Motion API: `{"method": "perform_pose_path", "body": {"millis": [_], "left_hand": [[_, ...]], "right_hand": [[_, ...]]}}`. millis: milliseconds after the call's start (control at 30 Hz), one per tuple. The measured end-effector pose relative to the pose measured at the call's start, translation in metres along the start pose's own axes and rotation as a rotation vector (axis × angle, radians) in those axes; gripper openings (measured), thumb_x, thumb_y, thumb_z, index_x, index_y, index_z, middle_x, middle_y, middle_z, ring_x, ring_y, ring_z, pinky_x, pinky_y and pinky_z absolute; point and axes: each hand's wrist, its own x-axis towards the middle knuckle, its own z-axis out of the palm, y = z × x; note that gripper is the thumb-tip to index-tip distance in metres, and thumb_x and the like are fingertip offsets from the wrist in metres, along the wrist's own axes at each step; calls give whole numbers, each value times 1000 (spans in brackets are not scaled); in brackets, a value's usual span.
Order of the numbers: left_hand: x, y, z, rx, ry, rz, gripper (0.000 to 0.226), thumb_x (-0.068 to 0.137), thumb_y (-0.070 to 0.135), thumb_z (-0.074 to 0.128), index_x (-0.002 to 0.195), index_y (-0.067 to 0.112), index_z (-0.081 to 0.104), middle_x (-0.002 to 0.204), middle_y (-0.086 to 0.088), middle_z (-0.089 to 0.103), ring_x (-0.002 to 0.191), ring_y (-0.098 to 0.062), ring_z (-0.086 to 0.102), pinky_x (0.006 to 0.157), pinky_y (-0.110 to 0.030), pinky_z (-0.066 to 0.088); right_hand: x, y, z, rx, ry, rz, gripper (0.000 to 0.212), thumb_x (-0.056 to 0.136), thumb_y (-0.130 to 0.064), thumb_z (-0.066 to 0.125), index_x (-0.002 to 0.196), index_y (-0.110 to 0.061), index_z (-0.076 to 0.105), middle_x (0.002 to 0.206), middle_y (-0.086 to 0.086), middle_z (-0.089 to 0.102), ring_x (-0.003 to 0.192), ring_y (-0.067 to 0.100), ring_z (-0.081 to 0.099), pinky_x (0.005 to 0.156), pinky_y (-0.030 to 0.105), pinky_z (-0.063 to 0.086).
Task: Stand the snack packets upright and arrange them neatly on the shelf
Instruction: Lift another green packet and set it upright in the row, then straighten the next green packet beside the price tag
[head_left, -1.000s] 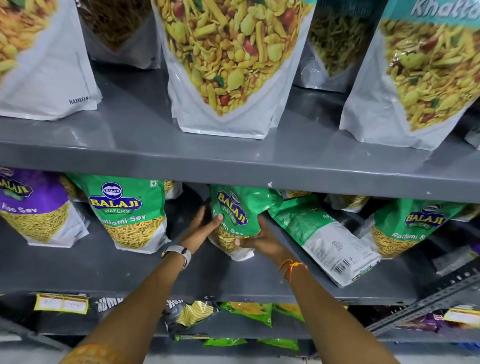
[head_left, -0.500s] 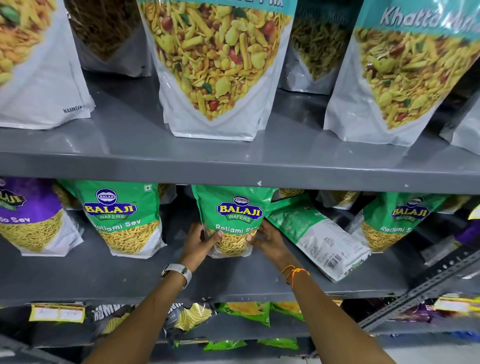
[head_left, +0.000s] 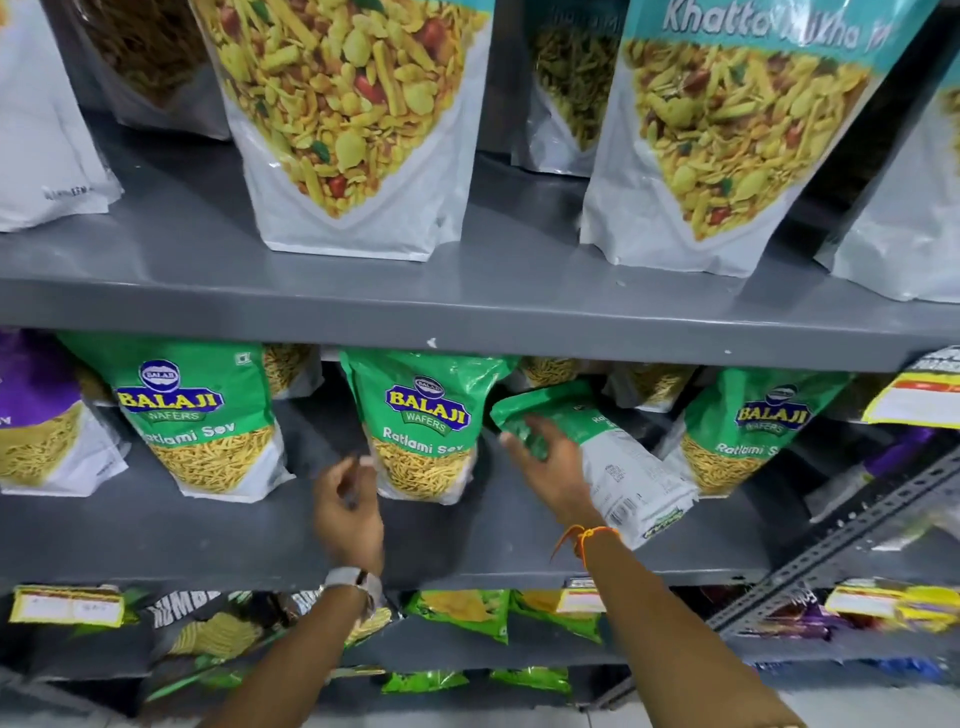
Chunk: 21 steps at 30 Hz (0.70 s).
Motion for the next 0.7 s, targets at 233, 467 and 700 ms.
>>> {"method": "perform_pose_path", "body": {"millis": [233, 467, 700], "left_hand": [[-108, 14, 108, 275, -380, -176, 32, 86, 35, 60, 60, 19, 51, 50, 5, 49, 55, -17, 52, 63, -35, 38], [-88, -6, 186, 244, -458, -636, 72, 71, 64, 62, 100, -3, 65, 100, -21, 69, 92, -35, 65, 81, -44, 56], [-102, -3, 207, 77, -444, -672, 20, 77, 24, 73, 70, 7, 64, 62, -6, 67, 57, -16, 62, 53, -23, 51]], "right_hand": [[55, 55, -116, -473, -17, 190, 40, 87, -35, 52, 109, -3, 61, 110, 26, 65, 101, 41, 61, 81, 41, 50], [63, 69, -125, -360, -218, 257, 45, 95, -31, 35, 116, 3, 53, 123, 26, 56, 114, 38, 53, 93, 40, 42], [70, 79, -127, -196, -90, 337, 33, 85, -5, 49, 116, 5, 54, 122, 26, 59, 114, 38, 54, 95, 37, 44]]}}
